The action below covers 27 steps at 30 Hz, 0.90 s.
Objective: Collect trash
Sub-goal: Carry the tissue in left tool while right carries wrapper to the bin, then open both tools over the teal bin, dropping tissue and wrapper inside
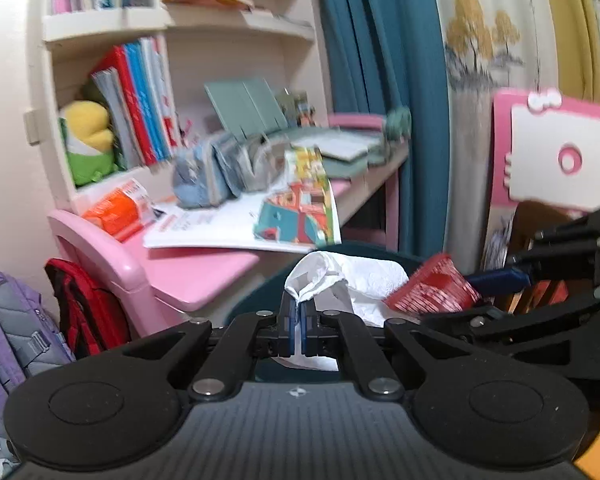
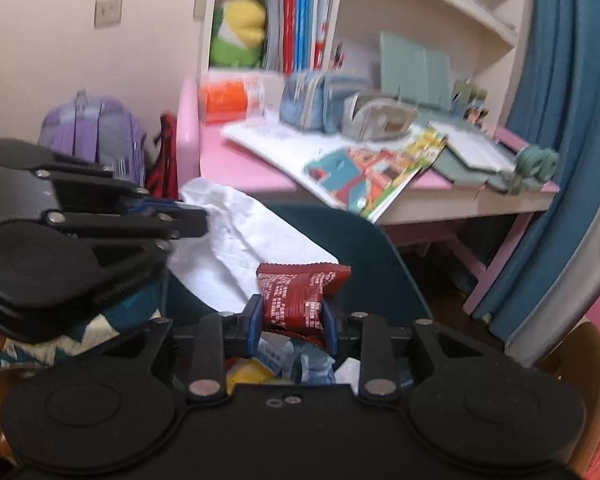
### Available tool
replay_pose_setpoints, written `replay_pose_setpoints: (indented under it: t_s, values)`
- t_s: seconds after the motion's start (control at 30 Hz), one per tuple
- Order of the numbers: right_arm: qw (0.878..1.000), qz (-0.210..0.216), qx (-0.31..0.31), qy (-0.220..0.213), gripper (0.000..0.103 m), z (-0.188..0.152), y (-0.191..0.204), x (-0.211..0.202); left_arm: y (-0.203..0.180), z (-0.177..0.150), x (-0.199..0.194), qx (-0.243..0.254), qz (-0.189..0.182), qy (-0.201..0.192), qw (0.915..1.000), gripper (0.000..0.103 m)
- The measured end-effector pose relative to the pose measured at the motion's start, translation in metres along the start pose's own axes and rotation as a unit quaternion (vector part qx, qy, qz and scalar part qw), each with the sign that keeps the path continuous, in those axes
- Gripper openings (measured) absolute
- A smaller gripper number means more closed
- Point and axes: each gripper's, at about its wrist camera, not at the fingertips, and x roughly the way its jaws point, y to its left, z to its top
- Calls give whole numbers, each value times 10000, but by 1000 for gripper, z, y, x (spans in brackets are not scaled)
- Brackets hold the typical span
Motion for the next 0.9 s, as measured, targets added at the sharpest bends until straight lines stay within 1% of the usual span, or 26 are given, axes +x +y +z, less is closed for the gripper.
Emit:
replay_pose_setpoints:
  t_s: [0.07,0.2,0.3,0.4,0.47,0.6,0.77,0.9]
  values:
    - [9998,17,44,203,29,-1,-5,12,-7,-1,16,123,-31,205,9997,2]
    - [9986,19,148,515,29,-5,-13,30,-16,-6,45,150,-143,627,9978,2]
    - [9974,6,139,710,29,-8,-16,39,-19,-12,63,148,-206,912,9955,2]
    - [9965,19,144,819,30,-9,-18,46,-18,-17,77,104,-235,1108,9935,2]
    - [9961,49,146,869,32,-8,-19,48,-18,-19,83,102,-227,1138,9932,2]
    - [9945,161,168,1020,32,-9,-20,51,-13,-22,92,-124,-317,1282,9912,2]
    - [9938,138,133,1096,37,-9,-18,50,-11,-22,95,-253,-412,1359,9895,3]
    - [9939,87,94,1094,41,-10,-14,46,-10,-23,92,-322,-383,1391,9890,5]
